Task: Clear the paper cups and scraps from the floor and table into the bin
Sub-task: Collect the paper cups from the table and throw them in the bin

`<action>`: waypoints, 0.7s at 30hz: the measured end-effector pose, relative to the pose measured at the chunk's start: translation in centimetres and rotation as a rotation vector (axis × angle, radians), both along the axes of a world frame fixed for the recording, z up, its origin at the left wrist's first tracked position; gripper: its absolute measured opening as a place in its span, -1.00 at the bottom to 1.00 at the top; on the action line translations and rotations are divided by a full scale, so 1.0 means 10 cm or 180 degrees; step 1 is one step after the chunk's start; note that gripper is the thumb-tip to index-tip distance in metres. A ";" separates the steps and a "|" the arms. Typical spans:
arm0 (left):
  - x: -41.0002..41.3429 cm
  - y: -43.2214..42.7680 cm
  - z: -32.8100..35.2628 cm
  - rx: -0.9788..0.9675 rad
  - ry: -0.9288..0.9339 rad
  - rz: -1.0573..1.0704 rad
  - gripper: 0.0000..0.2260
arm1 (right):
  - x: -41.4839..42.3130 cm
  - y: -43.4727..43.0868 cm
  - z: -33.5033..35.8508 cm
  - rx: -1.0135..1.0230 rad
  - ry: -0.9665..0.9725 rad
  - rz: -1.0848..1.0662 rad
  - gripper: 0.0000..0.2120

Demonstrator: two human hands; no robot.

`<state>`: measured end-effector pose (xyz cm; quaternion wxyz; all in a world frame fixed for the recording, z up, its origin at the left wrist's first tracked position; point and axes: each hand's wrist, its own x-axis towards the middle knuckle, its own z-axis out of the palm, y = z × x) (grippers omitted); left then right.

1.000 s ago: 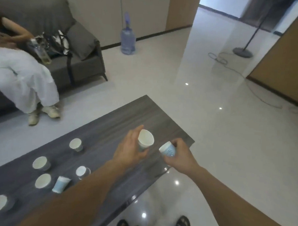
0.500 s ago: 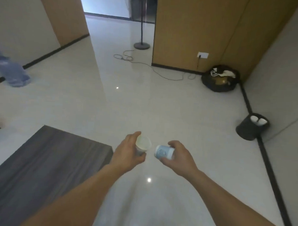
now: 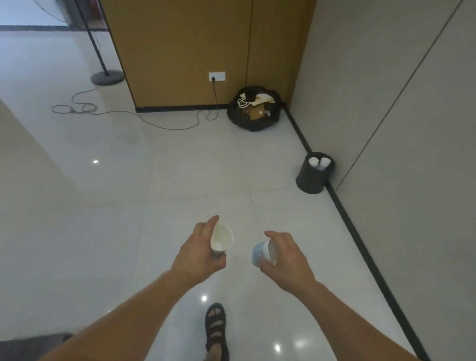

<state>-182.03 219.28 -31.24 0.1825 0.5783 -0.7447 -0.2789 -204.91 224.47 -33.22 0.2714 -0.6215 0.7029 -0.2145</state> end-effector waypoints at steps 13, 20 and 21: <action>-1.79 -2.50 0.06 -0.0214 -0.0163 -0.0972 -0.23 | -1.50 -1.71 0.06 0.0137 0.0367 -0.0917 -0.34; -3.16 -3.53 -0.04 -0.0235 -0.0239 -0.1158 -0.25 | -2.76 -2.76 -0.11 0.0073 0.0494 -0.1039 -0.32; -3.32 -3.64 -0.03 -0.0257 -0.0236 -0.1124 -0.24 | -2.92 -2.90 -0.09 0.0044 0.0498 -0.1034 -0.32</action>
